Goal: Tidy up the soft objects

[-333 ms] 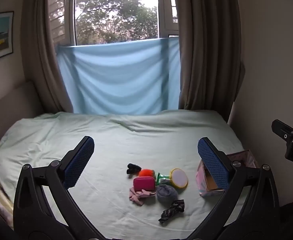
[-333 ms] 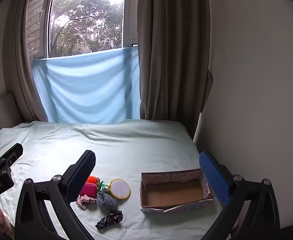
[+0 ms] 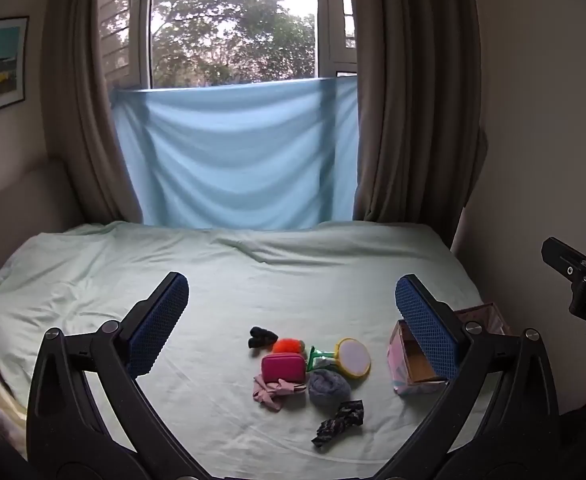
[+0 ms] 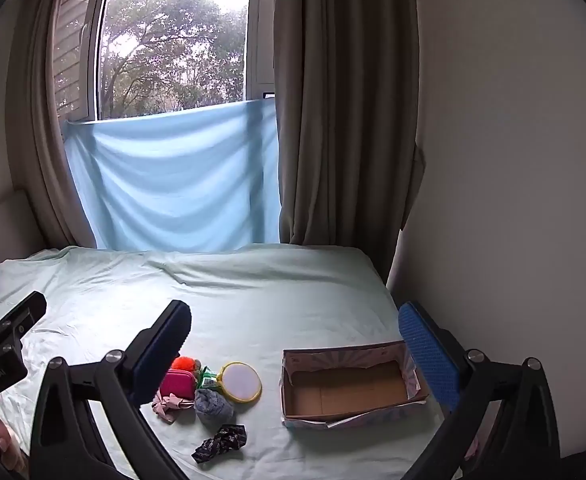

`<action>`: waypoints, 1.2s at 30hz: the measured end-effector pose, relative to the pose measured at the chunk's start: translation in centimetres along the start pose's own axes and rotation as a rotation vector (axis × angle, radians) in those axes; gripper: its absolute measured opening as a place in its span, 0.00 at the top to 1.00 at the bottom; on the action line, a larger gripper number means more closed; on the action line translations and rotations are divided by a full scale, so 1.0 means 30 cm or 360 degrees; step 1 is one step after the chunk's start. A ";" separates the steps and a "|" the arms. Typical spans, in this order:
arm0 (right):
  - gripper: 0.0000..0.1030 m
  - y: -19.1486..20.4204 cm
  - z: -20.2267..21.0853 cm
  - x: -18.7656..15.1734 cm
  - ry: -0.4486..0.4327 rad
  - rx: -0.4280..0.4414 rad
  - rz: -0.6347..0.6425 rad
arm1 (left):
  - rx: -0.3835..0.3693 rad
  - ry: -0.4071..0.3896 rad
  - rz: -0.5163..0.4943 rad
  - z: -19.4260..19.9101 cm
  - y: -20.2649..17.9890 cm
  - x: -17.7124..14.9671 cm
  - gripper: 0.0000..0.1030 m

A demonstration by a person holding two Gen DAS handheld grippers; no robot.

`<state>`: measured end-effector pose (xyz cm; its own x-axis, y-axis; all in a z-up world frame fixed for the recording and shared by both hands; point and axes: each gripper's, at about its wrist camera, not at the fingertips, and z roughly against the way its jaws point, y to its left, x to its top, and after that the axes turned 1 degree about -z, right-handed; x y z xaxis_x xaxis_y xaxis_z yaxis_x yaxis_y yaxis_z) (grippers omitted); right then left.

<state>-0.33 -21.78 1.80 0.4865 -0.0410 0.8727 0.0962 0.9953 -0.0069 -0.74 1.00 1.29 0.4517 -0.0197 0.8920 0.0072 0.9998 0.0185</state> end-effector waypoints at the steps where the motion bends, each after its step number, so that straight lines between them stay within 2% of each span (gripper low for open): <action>1: 0.00 -0.002 0.000 0.001 -0.0001 0.0001 -0.0002 | 0.0001 0.0001 0.0001 0.004 0.006 0.002 0.00; 36: 0.00 0.020 -0.019 0.001 0.0039 -0.0002 -0.0002 | -0.0002 -0.0003 -0.0031 -0.030 -0.015 -0.017 0.00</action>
<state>0.24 -21.25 1.55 0.5074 -0.0443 0.8606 0.0977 0.9952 -0.0064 -0.17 0.56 0.43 0.4499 -0.0393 0.8922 0.0170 0.9992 0.0354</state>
